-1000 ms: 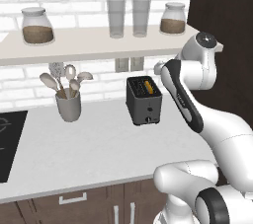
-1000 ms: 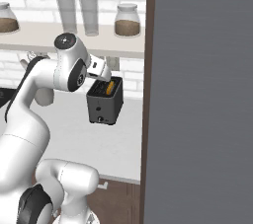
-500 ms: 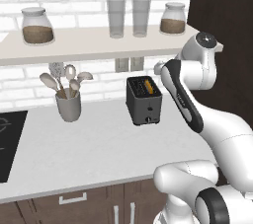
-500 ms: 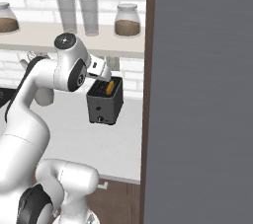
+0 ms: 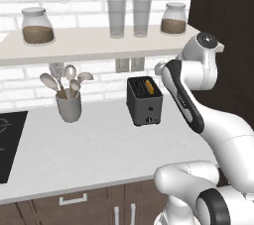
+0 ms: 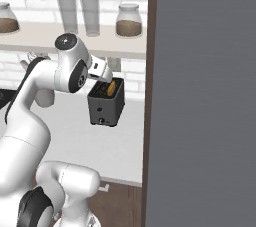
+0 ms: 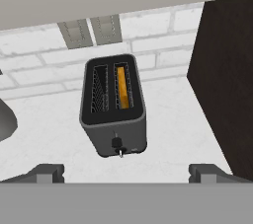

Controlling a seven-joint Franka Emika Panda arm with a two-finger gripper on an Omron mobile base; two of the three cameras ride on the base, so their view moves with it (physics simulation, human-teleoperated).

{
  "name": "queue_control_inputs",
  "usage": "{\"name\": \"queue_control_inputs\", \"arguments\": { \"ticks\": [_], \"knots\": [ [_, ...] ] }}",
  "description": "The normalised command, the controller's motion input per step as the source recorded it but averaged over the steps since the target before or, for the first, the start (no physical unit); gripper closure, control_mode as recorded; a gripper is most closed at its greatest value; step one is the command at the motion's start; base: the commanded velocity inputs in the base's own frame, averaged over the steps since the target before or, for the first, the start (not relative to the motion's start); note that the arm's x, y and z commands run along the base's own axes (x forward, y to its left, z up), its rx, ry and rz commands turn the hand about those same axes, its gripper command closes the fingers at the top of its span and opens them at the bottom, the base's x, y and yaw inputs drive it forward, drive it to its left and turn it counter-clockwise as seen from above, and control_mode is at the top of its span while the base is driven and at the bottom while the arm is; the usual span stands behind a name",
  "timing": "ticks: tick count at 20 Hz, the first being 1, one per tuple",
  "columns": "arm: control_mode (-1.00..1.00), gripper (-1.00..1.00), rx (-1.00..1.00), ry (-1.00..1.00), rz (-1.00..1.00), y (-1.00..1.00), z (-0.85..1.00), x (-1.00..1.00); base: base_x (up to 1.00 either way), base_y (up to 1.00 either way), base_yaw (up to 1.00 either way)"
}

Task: Start the toaster. Once the lever pops up, take the bread to the plate on the dining counter.

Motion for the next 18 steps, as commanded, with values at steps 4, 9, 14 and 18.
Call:
{"name": "queue_control_inputs", "arguments": {
  "ticks": [4, 9, 14, 18],
  "knots": [
    [-1.0, -1.0, 0.0, 0.0, 0.0, 0.0, 0.0, 0.0, 0.0, 0.0, 0.0],
    [-1.0, -1.0, 0.0, 0.0, 0.0, 0.0, 0.0, 0.0, 0.0, 0.0, 0.0],
    [-1.0, -1.0, 0.0, 0.0, 0.0, 0.0, 0.0, 0.0, 0.0, 0.0, 0.0],
    [-1.0, -1.0, 0.0, 0.0, 0.0, 0.0, 0.0, 0.0, 0.0, 0.0, 0.0]
  ]
}}
